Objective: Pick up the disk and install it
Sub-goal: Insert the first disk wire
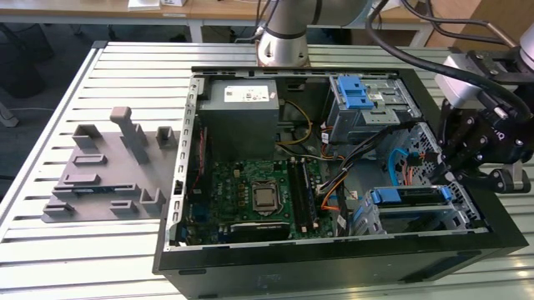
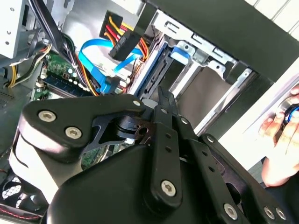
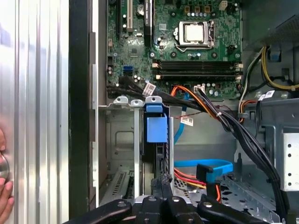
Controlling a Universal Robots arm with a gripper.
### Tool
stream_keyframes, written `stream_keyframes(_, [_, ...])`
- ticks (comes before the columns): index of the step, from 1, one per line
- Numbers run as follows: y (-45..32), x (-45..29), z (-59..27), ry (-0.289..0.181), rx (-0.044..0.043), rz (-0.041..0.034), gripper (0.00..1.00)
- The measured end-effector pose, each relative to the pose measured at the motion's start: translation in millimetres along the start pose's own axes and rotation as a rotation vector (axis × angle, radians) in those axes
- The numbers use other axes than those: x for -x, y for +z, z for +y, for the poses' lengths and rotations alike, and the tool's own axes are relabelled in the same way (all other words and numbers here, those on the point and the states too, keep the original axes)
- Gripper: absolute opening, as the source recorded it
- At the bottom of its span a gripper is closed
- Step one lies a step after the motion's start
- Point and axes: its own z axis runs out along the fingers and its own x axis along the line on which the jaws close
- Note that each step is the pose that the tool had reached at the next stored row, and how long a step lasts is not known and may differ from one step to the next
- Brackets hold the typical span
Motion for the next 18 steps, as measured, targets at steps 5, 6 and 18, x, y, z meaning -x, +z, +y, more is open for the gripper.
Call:
stream_keyframes(5, [0.0,0.6,-1.6,0.035,-0.0009,-0.0012,0.12])
stream_keyframes(6, [-0.1,0.6,-1.6,0.049,-0.0013,-0.0014,0.12])
stream_keyframes(18, [-13.6,4.0,-1.5,0.074,-0.0021,-0.0025,0.12])
